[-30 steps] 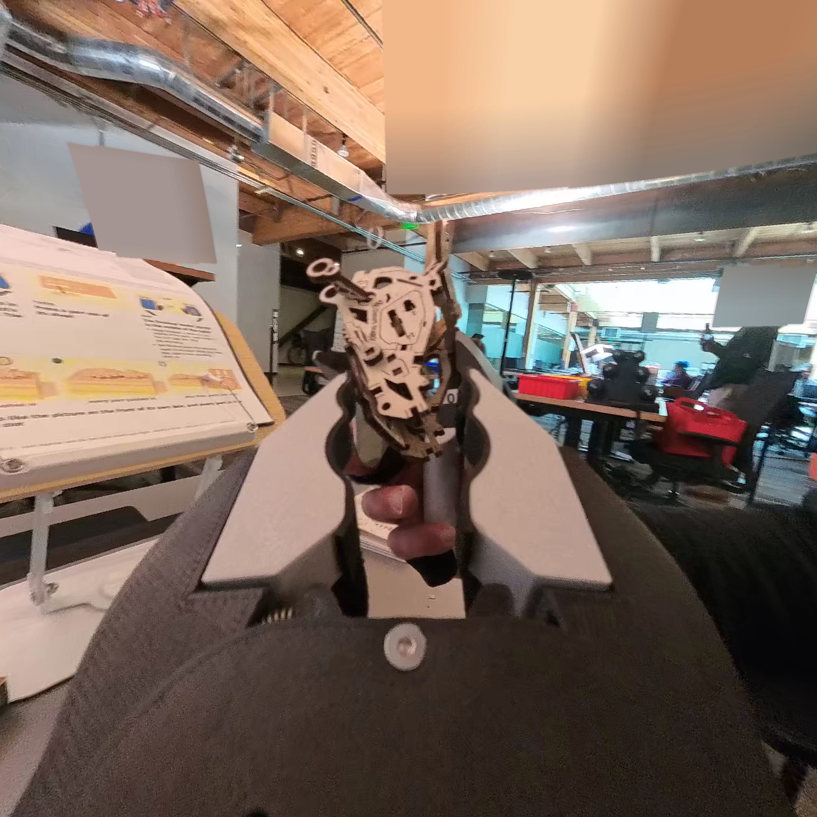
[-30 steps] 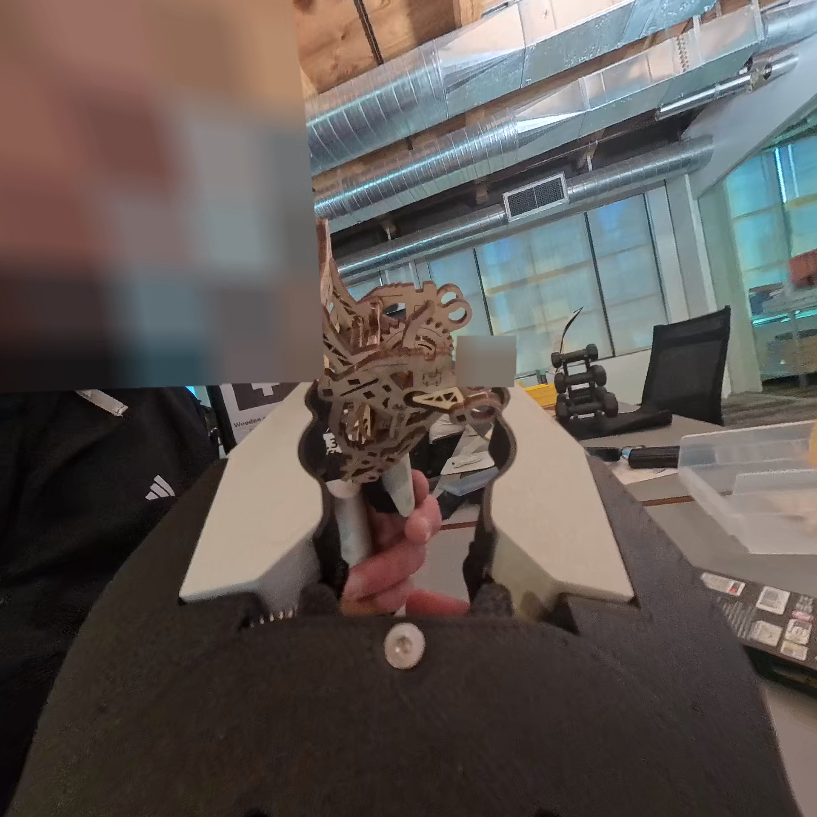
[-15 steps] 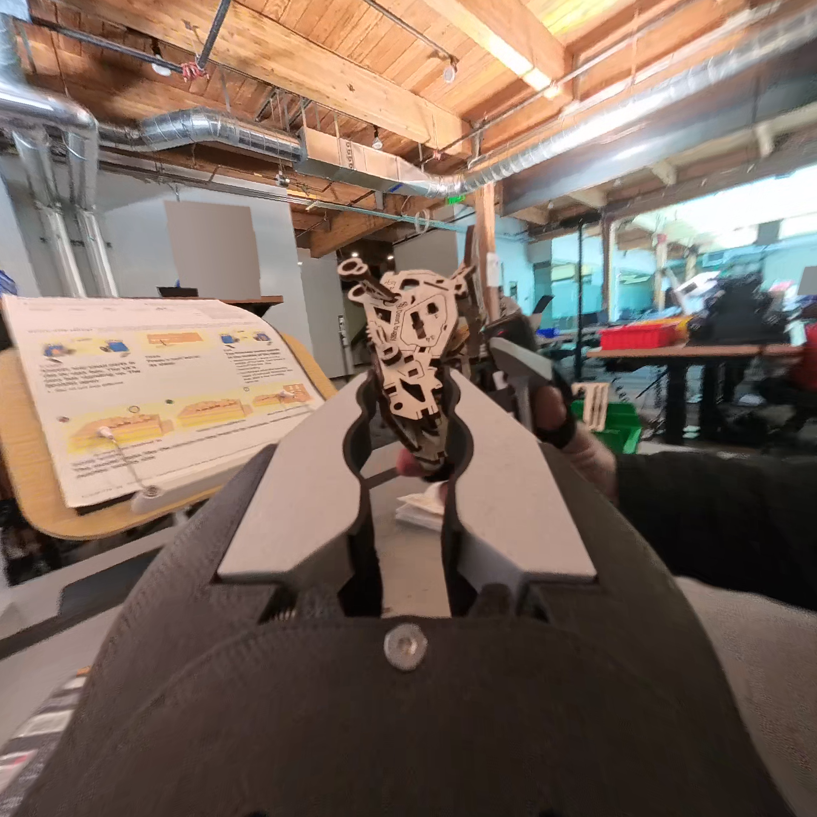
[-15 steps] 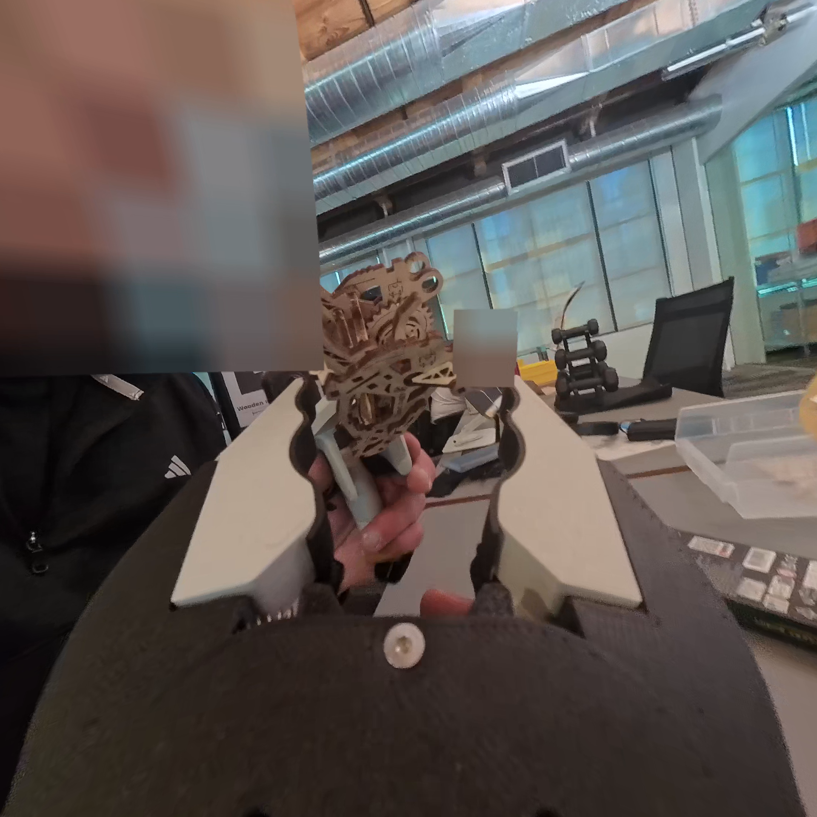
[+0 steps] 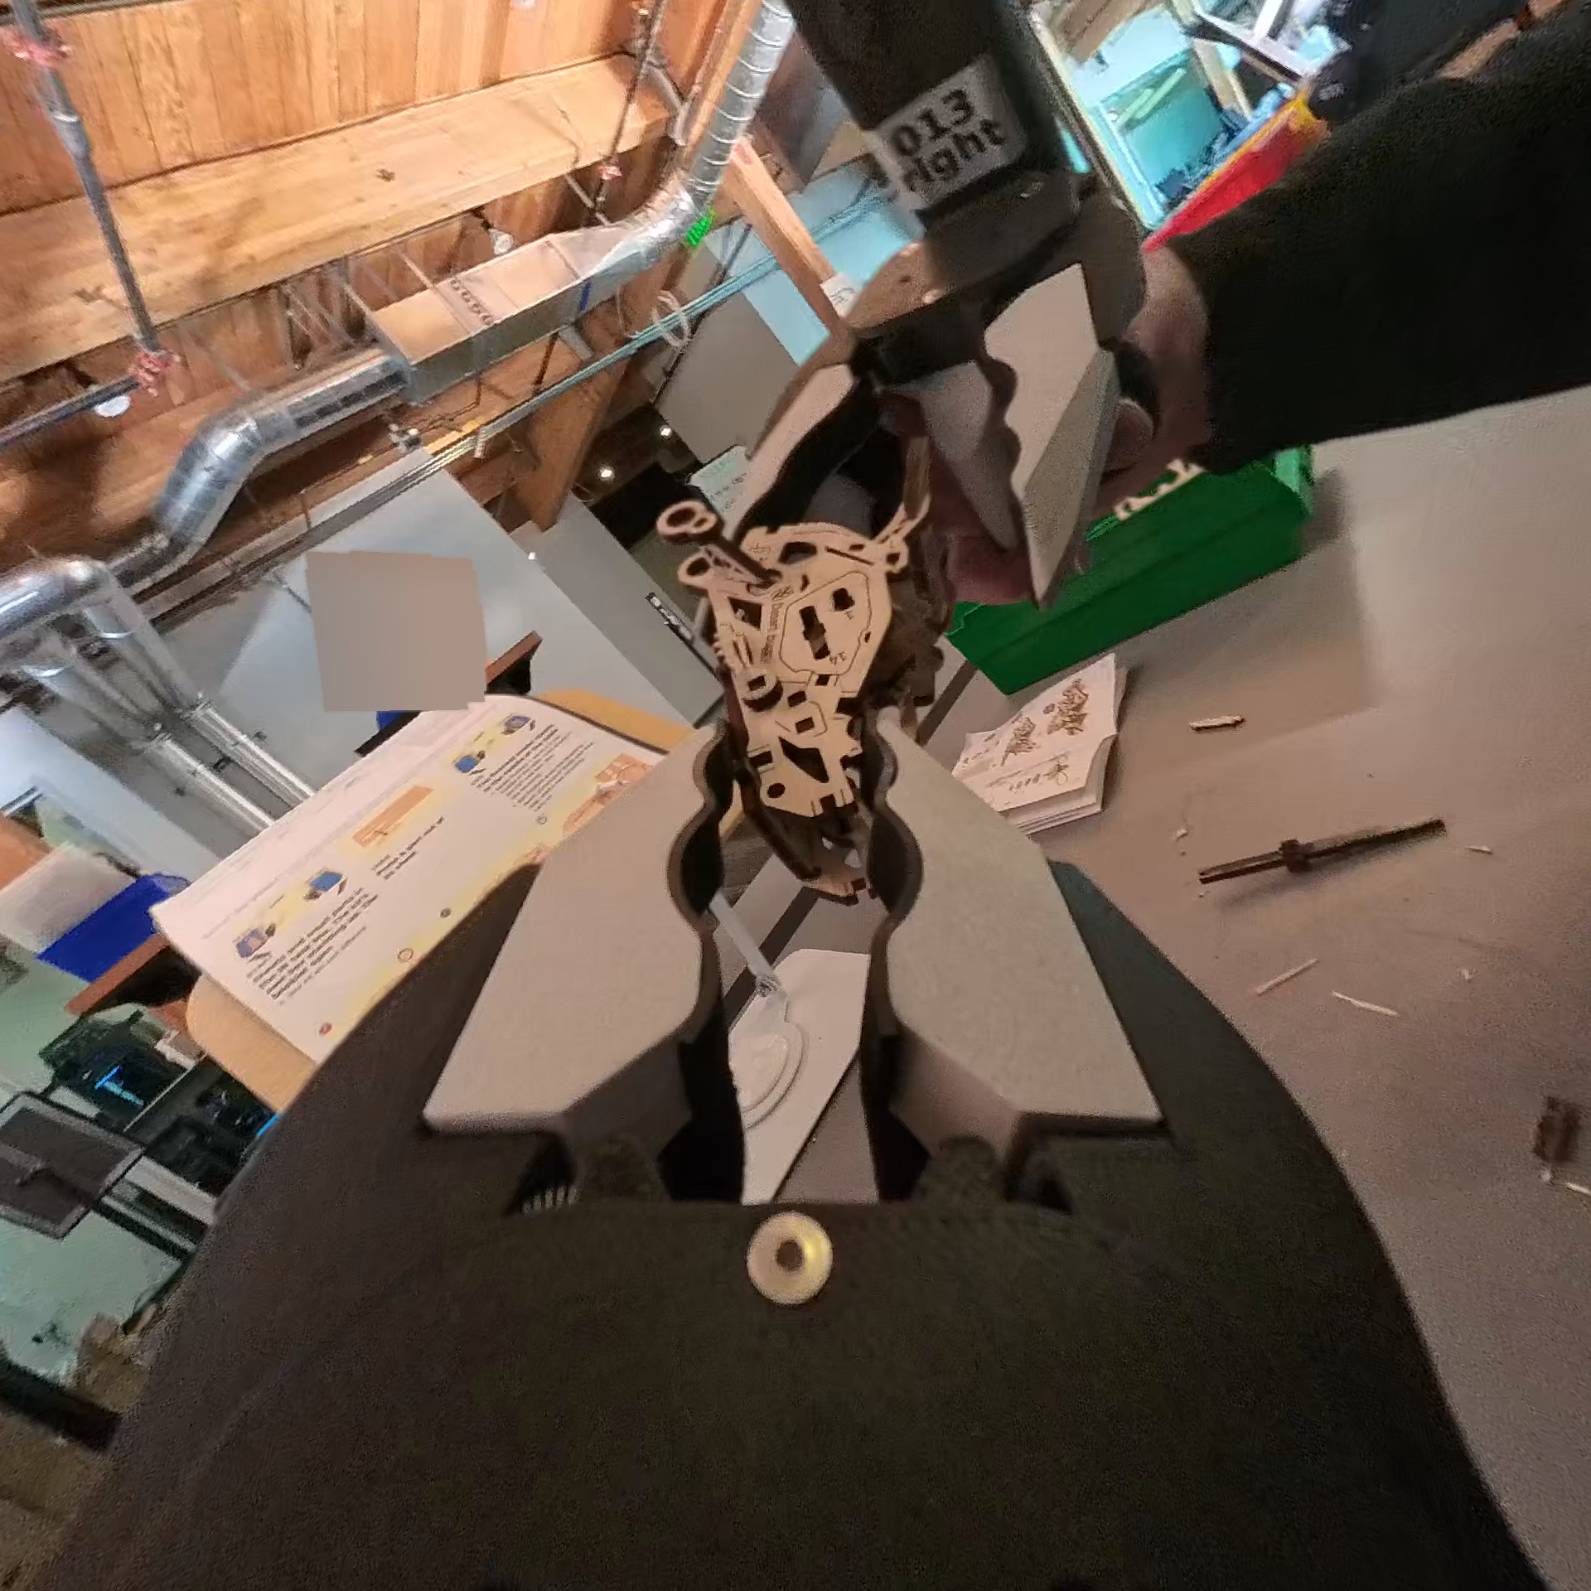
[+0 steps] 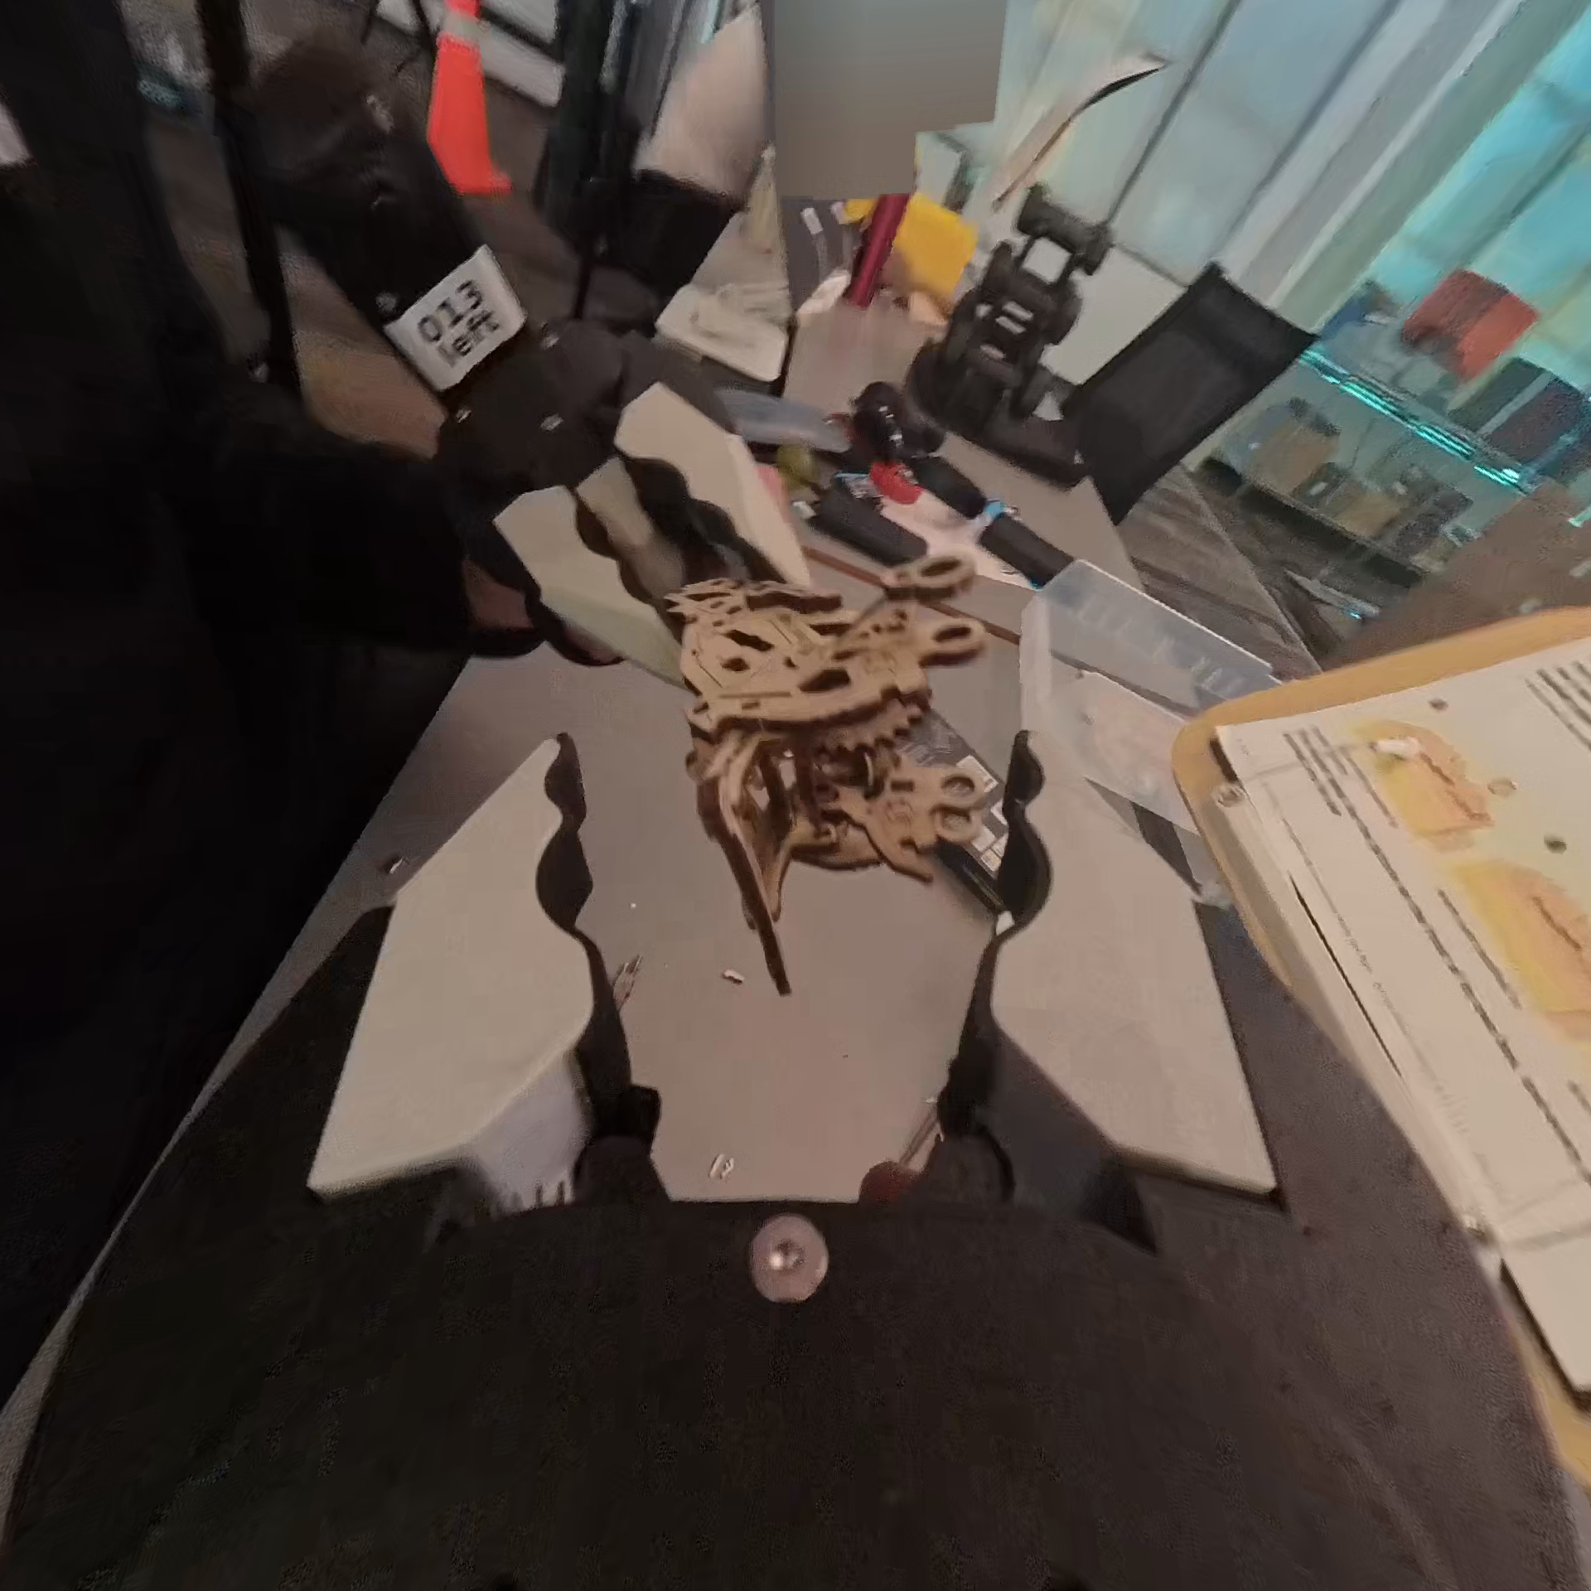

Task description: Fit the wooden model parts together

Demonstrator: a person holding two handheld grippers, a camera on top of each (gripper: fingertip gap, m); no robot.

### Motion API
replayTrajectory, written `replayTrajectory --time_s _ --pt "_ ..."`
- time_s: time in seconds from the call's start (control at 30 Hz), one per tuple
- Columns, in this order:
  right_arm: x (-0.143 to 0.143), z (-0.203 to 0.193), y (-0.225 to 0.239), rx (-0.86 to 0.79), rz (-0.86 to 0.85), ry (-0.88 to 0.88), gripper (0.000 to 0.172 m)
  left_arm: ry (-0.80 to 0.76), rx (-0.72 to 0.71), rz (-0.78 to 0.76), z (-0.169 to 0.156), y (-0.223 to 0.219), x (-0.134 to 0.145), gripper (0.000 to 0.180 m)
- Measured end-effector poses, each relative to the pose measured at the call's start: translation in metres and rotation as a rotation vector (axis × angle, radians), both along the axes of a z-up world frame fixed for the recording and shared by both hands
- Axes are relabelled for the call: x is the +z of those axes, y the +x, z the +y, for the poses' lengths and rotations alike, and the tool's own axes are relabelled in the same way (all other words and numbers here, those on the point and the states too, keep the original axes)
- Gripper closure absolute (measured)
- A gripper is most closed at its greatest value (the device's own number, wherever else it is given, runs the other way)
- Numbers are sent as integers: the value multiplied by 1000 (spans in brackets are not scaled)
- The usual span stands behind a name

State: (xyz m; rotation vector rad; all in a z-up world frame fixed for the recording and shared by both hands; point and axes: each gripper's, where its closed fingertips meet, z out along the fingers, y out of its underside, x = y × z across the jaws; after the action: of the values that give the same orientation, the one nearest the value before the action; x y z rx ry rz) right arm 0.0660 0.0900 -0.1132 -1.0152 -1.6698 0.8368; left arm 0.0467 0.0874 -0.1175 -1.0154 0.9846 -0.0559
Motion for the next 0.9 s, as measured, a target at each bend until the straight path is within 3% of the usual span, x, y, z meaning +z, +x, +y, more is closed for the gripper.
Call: replayTrajectory --time_s 0.13,0.2,0.4,0.57,0.9 --pt "-14 -13 -8 75 -84 40 82 20 -30 94 -6 8 -9 154" --pt "-23 -12 -8 75 -94 64 99 40 -19 148 -5 9 -17 154" --pt "-54 -7 3 19 -106 159 107 103 1 271 -3 18 -49 154" --pt "-53 -8 15 -39 -75 288 109 209 4 288 -5 28 -48 155" --pt "-45 0 41 -117 -32 278 94 288 22 392 7 38 -51 155"
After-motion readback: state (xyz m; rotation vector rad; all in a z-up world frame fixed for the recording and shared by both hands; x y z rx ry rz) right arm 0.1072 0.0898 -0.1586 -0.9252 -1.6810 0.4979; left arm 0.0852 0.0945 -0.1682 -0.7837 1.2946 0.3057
